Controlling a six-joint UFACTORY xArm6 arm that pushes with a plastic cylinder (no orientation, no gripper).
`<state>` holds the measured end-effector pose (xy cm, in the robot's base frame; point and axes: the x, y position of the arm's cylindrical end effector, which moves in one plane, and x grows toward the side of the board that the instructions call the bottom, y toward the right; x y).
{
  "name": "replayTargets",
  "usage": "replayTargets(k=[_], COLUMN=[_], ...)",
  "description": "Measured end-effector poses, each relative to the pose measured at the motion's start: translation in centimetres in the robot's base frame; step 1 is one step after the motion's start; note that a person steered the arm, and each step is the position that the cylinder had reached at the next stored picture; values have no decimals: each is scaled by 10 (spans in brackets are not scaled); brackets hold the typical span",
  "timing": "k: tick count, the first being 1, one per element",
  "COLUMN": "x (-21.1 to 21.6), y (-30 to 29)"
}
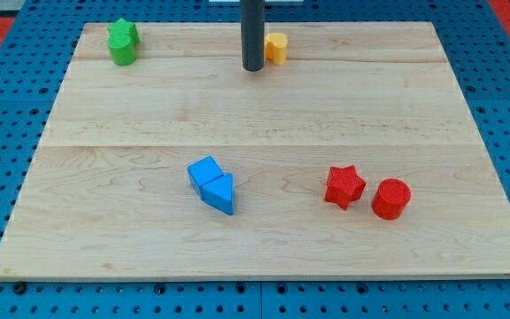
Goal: Move the yellow hexagon to the center of the board
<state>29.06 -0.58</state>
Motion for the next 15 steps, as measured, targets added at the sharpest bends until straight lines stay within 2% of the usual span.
replayTargets(k=[3, 4, 5, 6, 7, 10, 14, 15], x=[7, 20, -14, -58, -51, -69, -55, -5], y=[4, 45, 124, 118, 110, 65, -6, -1])
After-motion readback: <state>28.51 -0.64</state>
